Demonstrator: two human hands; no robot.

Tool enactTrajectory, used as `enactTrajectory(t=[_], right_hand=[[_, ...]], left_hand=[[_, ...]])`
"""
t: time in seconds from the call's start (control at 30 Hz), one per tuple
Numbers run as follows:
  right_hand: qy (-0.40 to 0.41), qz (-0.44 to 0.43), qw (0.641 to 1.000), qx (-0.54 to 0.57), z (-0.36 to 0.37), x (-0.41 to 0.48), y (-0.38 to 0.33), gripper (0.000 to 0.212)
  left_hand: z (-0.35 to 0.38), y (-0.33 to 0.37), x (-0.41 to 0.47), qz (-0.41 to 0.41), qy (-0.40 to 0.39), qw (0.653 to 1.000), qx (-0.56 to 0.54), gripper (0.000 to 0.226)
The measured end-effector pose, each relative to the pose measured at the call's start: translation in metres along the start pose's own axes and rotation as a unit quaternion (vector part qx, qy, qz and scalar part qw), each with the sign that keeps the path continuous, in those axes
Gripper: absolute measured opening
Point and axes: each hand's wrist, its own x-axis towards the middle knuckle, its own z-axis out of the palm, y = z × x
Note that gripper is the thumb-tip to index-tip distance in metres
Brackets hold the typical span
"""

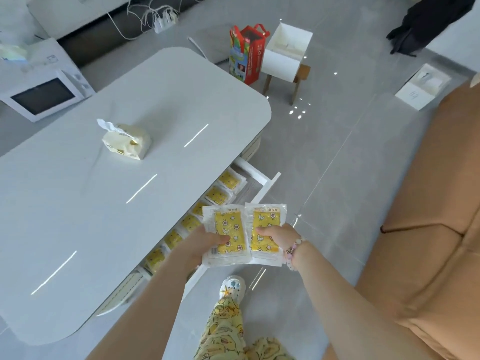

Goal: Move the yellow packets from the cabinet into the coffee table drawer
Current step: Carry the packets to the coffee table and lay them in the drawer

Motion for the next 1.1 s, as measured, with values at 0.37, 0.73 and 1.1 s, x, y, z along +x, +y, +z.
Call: enactTrajectory(t=[0.37, 0.73, 1.1], right_hand=[[-0.06, 0.102, 0.99, -0.078, 0.003, 0.103, 0.019, 0.077], [-0.139, 0.093, 0.968, -0.186, 0.026, 0.234, -0.008, 0.068], [-0.207, -0.018, 0.936, -0.284, 0.115, 0.328, -0.008, 0.029]], left_hand=[[0.009, -0.019, 0.068, -0.062, 0.054, 0.995, -0.062, 0.022], [0.003, -0.054, 0.17, -0.104, 0.184, 0.954, -0.211, 0.016], [-0.052, -0.111, 0.239, -0.045, 0.27, 0.919, -0.285, 0.027]])
